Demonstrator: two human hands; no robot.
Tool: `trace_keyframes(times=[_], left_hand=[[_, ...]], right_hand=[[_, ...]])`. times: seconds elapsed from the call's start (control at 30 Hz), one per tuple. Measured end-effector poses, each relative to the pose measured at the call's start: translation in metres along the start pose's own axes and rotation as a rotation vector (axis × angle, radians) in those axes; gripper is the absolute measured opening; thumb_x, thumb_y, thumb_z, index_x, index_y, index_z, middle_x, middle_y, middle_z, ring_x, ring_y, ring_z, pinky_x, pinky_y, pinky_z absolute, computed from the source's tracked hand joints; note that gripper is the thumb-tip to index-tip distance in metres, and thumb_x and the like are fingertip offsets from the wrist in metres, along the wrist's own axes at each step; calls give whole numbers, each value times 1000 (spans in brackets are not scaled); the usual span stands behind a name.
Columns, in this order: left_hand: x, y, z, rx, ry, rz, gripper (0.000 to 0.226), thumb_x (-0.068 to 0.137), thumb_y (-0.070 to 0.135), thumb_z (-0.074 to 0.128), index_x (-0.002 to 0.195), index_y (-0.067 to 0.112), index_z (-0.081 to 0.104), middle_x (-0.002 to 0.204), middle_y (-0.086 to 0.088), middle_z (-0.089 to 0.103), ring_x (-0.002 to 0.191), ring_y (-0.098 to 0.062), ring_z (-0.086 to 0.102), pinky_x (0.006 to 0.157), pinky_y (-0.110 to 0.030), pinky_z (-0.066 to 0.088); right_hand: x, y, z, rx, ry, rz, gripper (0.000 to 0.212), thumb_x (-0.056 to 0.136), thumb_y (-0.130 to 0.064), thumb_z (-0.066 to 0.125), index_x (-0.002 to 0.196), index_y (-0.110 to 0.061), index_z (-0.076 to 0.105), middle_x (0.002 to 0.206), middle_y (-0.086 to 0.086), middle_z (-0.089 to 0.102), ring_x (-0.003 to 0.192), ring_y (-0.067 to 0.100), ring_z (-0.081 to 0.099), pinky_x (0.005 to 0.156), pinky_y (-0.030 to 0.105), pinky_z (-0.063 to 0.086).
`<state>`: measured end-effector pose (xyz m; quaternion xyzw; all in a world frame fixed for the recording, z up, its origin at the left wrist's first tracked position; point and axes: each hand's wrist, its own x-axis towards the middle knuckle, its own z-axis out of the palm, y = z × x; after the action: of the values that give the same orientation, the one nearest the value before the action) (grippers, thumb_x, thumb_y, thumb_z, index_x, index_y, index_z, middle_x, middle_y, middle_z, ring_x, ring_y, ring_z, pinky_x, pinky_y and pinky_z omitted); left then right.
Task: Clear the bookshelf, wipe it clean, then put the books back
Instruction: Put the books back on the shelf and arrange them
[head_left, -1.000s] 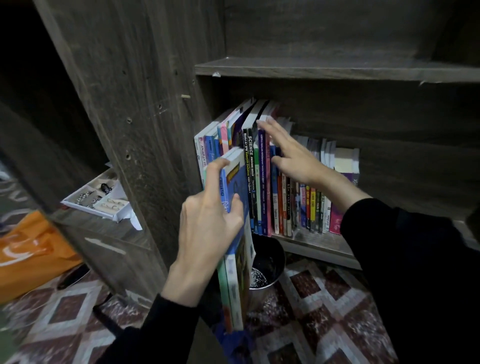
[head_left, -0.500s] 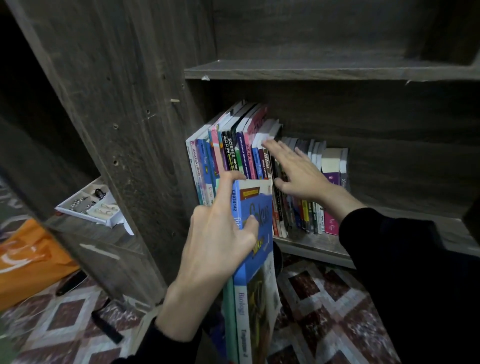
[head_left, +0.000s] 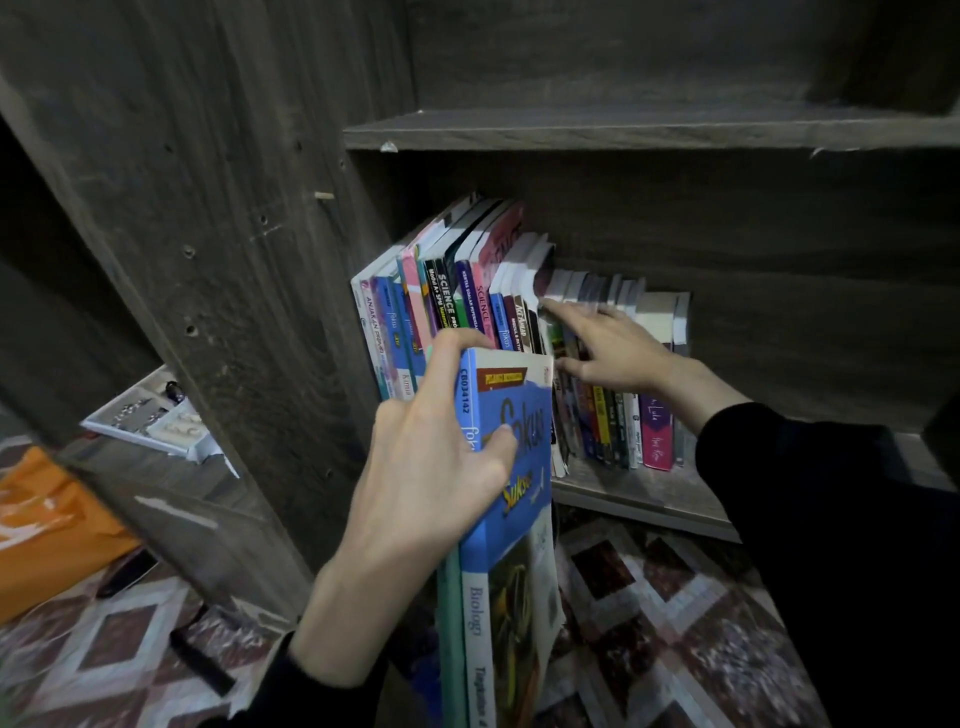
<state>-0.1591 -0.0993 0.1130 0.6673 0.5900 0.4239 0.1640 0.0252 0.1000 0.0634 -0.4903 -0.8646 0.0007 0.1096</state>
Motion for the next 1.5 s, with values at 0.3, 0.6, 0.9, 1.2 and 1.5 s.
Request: trace_keyframes(times=[0.3, 0.6, 0.9, 1.2, 1.5], left_hand=[[6, 12, 9, -18, 12, 31, 50, 78, 10, 71, 101, 42, 41, 84, 31, 63, 67, 0, 64, 57, -21, 52], [12, 21, 12, 22, 70, 67, 51, 77, 11, 71, 101, 44, 40, 82, 28, 64, 72, -11, 65, 65, -31, 55], [44, 45, 12, 82, 159, 246, 48, 74, 9, 70, 103, 32, 39, 73, 8, 62, 73, -11, 58, 67, -13, 40], [105, 50, 31, 74, 105, 405, 42, 78, 11, 67, 110, 23, 43, 88, 6, 58, 93, 8, 53, 72, -12, 45], [110, 36, -8, -339, -145, 549, 56, 66, 2, 79, 108, 19, 45, 97, 8, 54, 90, -4, 59, 77, -24, 55]], right_hand=[[-8, 21, 5, -110, 57, -2, 55, 97, -41, 45, 147, -35, 23, 156, -5, 25, 143, 21, 25, 113, 58, 21], [-27, 24, 4, -186, 162, 87, 53, 95, -54, 38, 141, -27, 34, 152, -3, 32, 137, 24, 33, 108, 62, 27], [-46, 36, 6, -241, 210, 127, 50, 96, -49, 41, 138, -23, 42, 147, 3, 40, 130, 30, 41, 103, 65, 31], [-44, 37, 8, -213, 237, 139, 50, 96, -48, 44, 140, -23, 40, 147, 1, 40, 130, 29, 39, 104, 64, 29], [-49, 35, 12, 95, 191, 273, 53, 97, -12, 49, 147, -9, 32, 150, 11, 37, 137, 30, 32, 113, 42, 23]])
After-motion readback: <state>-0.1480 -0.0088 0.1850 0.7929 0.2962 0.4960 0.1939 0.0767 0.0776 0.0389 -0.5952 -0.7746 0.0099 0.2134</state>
